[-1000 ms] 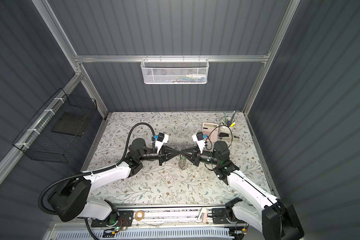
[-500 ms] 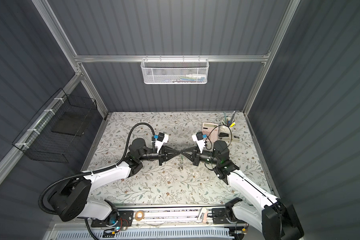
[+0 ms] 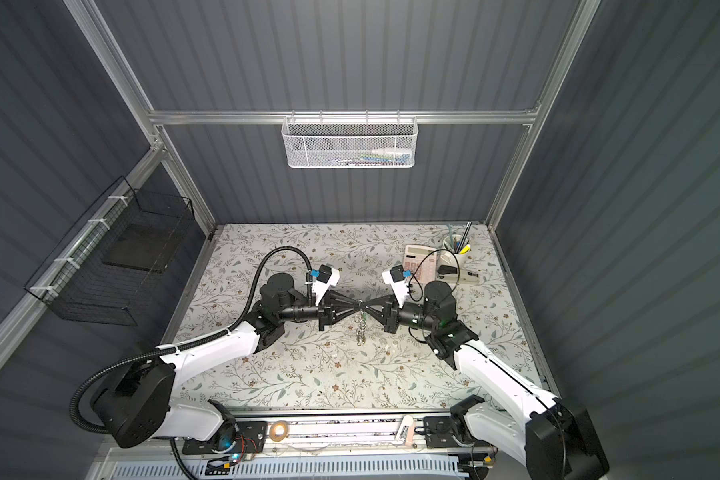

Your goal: Put the keys on the keyring

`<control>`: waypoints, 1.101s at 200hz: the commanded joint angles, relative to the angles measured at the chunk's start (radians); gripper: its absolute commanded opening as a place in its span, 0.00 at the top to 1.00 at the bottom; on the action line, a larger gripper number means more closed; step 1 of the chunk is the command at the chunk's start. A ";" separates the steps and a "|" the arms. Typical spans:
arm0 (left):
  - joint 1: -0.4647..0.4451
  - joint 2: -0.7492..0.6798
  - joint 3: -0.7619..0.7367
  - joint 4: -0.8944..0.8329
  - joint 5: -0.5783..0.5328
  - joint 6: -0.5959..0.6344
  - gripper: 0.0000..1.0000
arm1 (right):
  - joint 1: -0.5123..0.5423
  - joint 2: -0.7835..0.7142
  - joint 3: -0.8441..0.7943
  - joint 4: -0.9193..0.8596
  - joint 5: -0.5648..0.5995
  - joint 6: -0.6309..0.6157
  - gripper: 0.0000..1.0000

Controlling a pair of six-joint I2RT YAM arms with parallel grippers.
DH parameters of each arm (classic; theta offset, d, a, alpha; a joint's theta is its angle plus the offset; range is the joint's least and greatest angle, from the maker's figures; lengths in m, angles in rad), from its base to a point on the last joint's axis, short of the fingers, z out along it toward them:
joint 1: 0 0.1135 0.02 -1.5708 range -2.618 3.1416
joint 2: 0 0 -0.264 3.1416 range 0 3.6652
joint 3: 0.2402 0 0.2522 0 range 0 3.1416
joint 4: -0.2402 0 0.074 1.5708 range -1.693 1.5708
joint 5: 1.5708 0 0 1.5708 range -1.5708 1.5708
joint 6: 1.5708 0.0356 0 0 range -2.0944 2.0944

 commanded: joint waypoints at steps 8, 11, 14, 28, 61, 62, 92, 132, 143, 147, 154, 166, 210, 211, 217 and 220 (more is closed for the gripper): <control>-0.009 -0.026 0.036 -0.078 -0.025 0.047 0.77 | 0.021 -0.024 0.041 -0.014 0.005 -0.032 1.00; -0.007 -0.028 0.038 -0.082 -0.026 0.048 0.76 | 0.022 -0.025 0.042 -0.017 0.007 -0.033 1.00; -0.006 -0.030 0.039 -0.086 -0.028 0.050 0.76 | 0.024 -0.026 0.043 -0.019 0.008 -0.036 1.00; 0.002 -0.044 0.044 -0.115 -0.038 0.056 0.74 | 0.028 -0.031 0.044 -0.028 0.012 -0.041 1.00; 0.008 -0.076 0.078 -0.259 -0.064 0.116 0.70 | 0.035 -0.044 0.048 -0.045 0.022 -0.054 1.00; 0.008 -0.078 0.080 -0.263 -0.066 0.118 0.70 | 0.035 -0.044 0.048 -0.045 0.021 -0.054 1.00; 0.014 -0.105 0.093 -0.345 -0.099 0.152 0.66 | 0.038 -0.045 0.050 -0.049 0.024 -0.055 1.00; 0.025 -0.141 0.186 -0.562 -0.126 0.271 0.59 | 0.040 -0.048 0.050 -0.057 0.028 -0.067 1.00; 0.026 -0.146 0.232 -0.653 -0.129 0.329 0.56 | 0.041 -0.049 0.050 -0.059 0.027 -0.071 1.00; 0.026 -0.148 0.249 -0.686 -0.129 0.351 0.56 | 0.042 -0.051 0.051 -0.061 0.028 -0.071 1.00; 0.027 -0.148 0.279 -0.744 -0.128 0.389 0.55 | 0.041 -0.051 0.049 -0.061 0.029 -0.074 1.00; 0.027 -0.144 0.333 -0.846 -0.129 0.456 0.54 | 0.044 -0.053 0.049 -0.062 0.032 -0.078 1.00; 0.028 -0.076 0.524 -1.188 -0.148 0.735 0.53 | 0.048 -0.052 0.051 -0.069 0.033 -0.090 1.00; 0.028 -0.071 0.530 -1.196 -0.149 0.740 0.53 | 0.047 -0.052 0.051 -0.070 0.033 -0.090 1.00; 0.028 -0.049 0.565 -1.244 -0.147 0.772 0.53 | 0.049 -0.052 0.051 -0.071 0.033 -0.090 1.00; 0.028 -0.038 0.584 -1.268 -0.144 0.785 0.53 | 0.049 -0.052 0.052 -0.072 0.033 -0.091 1.00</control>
